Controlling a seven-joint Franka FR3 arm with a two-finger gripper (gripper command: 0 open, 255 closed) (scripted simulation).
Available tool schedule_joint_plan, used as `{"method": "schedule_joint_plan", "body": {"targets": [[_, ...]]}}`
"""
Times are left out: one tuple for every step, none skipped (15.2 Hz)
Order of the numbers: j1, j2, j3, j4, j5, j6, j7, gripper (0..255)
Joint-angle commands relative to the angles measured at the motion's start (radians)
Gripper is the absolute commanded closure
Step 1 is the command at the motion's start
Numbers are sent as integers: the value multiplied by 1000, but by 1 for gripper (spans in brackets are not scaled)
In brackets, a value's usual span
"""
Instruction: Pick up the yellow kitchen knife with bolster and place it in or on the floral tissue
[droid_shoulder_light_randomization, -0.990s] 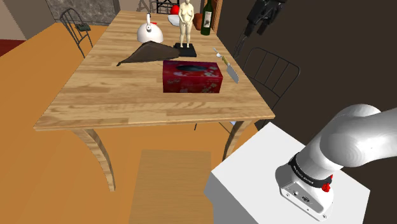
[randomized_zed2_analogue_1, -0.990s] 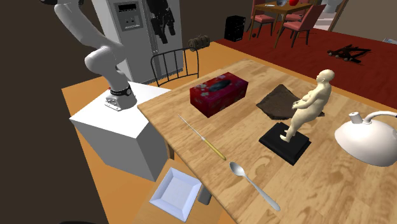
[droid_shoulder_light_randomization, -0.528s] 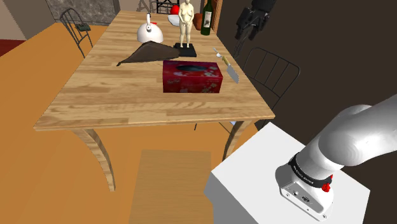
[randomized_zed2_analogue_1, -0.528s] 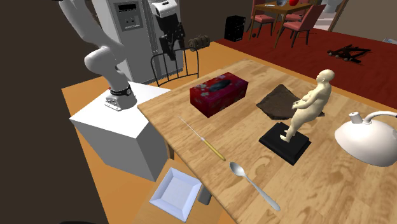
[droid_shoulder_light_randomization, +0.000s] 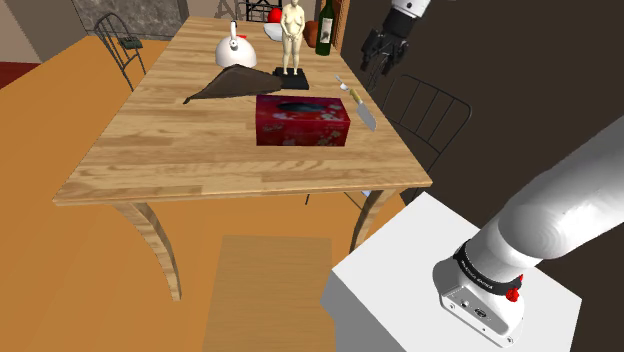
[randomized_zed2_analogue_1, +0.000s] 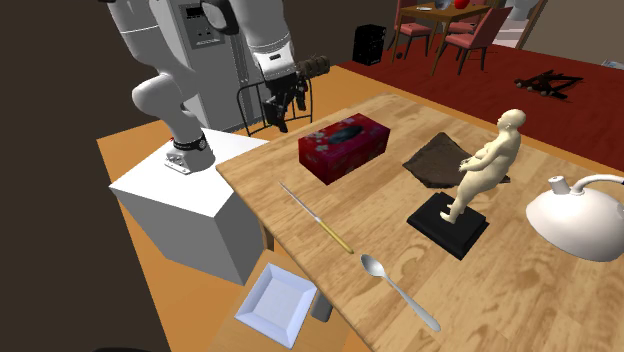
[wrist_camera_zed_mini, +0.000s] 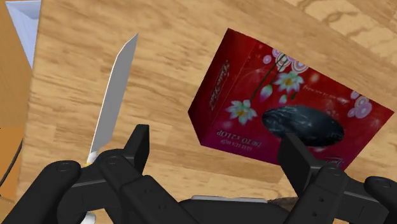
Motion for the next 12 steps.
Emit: {"method": "schedule_joint_plan", "body": {"targets": [[-10, 68, -17, 36, 29, 9, -5, 0], [-17, 104, -26, 58, 44, 11, -10, 0], [-24, 140, -34, 80, 60, 12, -14, 0], [-32, 176, -42, 103, 76, 12, -19, 0], [-40, 212, -49, 126, 93, 11, -23, 0], [-49, 248, -55, 151, 109, 10, -27, 0], [-58, 284, -60, 176, 126, 7, -31, 0], [-69, 321, -65, 201, 143, 4, -34, 0], [-79, 358, -69, 228, 160, 1, -36, 0], [-91, 394, -73, 255, 176, -3, -38, 0], [-103, 431, -75, 282, 193, -8, -40, 0], [-115, 468, -77, 311, 209, -14, -41, 0]]}}
